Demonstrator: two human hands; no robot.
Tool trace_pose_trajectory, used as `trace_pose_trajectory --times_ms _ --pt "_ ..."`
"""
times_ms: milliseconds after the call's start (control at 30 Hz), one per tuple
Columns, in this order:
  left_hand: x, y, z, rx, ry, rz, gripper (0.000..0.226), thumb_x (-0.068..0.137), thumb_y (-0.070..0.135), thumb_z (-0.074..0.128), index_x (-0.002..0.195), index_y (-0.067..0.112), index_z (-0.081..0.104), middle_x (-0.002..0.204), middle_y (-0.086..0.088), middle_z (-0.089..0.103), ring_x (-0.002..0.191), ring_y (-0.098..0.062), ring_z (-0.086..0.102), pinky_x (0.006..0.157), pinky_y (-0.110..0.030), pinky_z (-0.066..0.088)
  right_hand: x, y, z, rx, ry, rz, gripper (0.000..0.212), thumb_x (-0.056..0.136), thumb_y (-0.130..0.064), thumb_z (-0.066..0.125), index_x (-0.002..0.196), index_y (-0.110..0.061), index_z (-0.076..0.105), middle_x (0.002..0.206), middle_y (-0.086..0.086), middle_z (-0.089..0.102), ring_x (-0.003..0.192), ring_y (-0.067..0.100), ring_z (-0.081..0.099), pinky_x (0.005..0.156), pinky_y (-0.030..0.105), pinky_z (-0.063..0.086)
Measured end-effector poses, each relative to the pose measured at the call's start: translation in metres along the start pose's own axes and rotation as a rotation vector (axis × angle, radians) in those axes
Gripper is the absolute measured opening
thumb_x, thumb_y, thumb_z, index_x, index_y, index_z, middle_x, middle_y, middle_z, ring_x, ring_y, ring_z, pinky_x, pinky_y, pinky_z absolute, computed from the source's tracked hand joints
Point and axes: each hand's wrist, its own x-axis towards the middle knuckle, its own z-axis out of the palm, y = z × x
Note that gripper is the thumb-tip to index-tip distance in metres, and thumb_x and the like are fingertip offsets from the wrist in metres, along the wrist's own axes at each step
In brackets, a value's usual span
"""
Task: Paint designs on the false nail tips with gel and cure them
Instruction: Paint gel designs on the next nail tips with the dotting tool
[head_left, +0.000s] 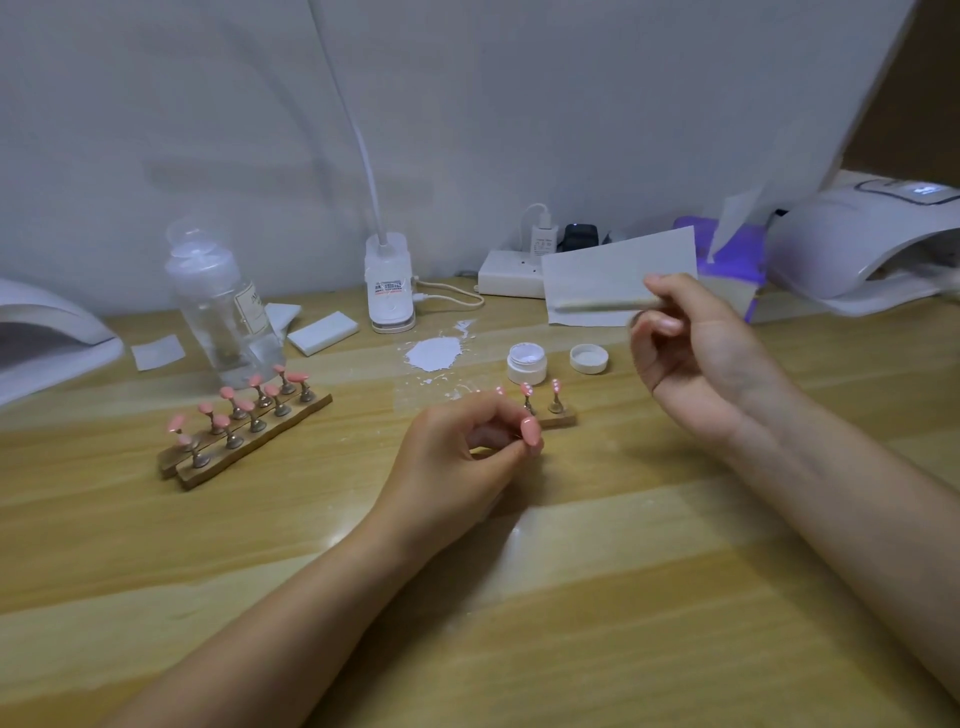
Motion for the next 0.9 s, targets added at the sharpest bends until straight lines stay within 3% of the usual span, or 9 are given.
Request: trace_pose_trajectory --times_ms 167,233,300,367,433,600,767,900 --pt "0.001 -0.001 0.0 -0.019 -0.002 -0.018 0.02 0.078 -0.007 0.062 0.068 0.011 0.062 0.072 -0.013 0.067 0.066 -0.02 0.064 0.064 -0.026 0.047 0.014 0.008 0.007 -0.145 0.008 -0.04 0.024 0.09 -0.005 0.052 0.067 -0.012 0.046 0.04 -0.005 0.039 0.032 0.005 0.038 0.04 0.013 0.042" --pt "0.001 -0.001 0.001 -0.024 -0.012 -0.02 0.02 0.078 -0.005 0.062 0.068 0.012 0.062 0.073 -0.015 0.067 0.064 -0.018 0.063 0.064 -0.026 0.046 0.02 0.009 0.012 -0.277 -0.026 -0.069 0.015 0.092 -0.015 0.052 0.078 -0.013 0.056 0.043 -0.004 0.046 0.034 0.006 0.042 0.042 0.015 0.044" --pt "0.001 0.0 0.001 -0.018 -0.023 -0.021 0.023 0.078 -0.004 0.063 0.067 0.017 0.063 0.074 -0.013 0.067 0.066 -0.012 0.061 0.066 -0.024 0.045 0.026 0.01 0.017 -0.424 -0.096 -0.06 0.019 0.094 -0.026 0.05 0.087 -0.014 0.063 0.053 -0.002 0.062 0.038 0.005 0.048 0.042 0.016 0.045" --pt "0.001 0.0 0.0 -0.02 -0.033 -0.024 0.026 0.078 -0.003 0.063 0.067 0.02 0.064 0.072 -0.009 0.067 0.067 -0.011 0.06 0.067 -0.02 0.045 0.03 0.012 0.022 -0.561 -0.126 -0.09 0.02 0.091 -0.03 0.056 0.083 -0.013 0.065 0.057 -0.003 0.067 0.039 0.004 0.047 0.042 0.014 0.043" --pt "0.001 0.0 0.0 -0.027 -0.038 -0.026 0.027 0.077 -0.003 0.064 0.066 0.022 0.065 0.072 -0.004 0.067 0.066 -0.009 0.06 0.066 -0.015 0.045 0.035 0.016 0.026 -0.682 -0.1 -0.187 0.017 0.082 -0.026 0.068 0.072 -0.013 0.062 0.049 -0.005 0.061 0.036 0.002 0.041 0.04 0.014 0.038" --pt "0.001 -0.001 0.0 -0.046 -0.027 -0.034 0.029 0.077 -0.002 0.065 0.065 0.025 0.066 0.07 0.001 0.067 0.065 -0.006 0.059 0.063 -0.011 0.044 0.047 0.026 0.027 -1.091 -0.033 -0.588 0.042 0.079 -0.03 0.07 0.05 -0.017 0.041 0.039 -0.01 0.041 0.038 0.0 0.044 0.043 0.013 0.035" --pt "0.0 -0.002 0.001 -0.052 -0.024 -0.04 0.03 0.076 -0.003 0.066 0.065 0.026 0.067 0.068 0.005 0.067 0.065 -0.006 0.06 0.063 -0.015 0.045 0.055 0.037 0.021 -1.308 -0.11 -0.631 0.035 0.079 -0.023 0.065 0.051 -0.012 0.046 0.044 -0.001 0.048 0.053 0.016 0.052 0.057 0.026 0.044" --pt "0.0 -0.003 0.0 -0.044 -0.026 -0.032 0.03 0.076 -0.003 0.066 0.066 0.025 0.068 0.067 0.006 0.068 0.065 -0.005 0.06 0.062 -0.016 0.045 0.061 0.043 0.02 -1.384 -0.102 -0.609 0.03 0.074 -0.012 0.059 0.049 -0.016 0.043 0.052 -0.001 0.047 0.055 0.013 0.044 0.053 0.024 0.035"
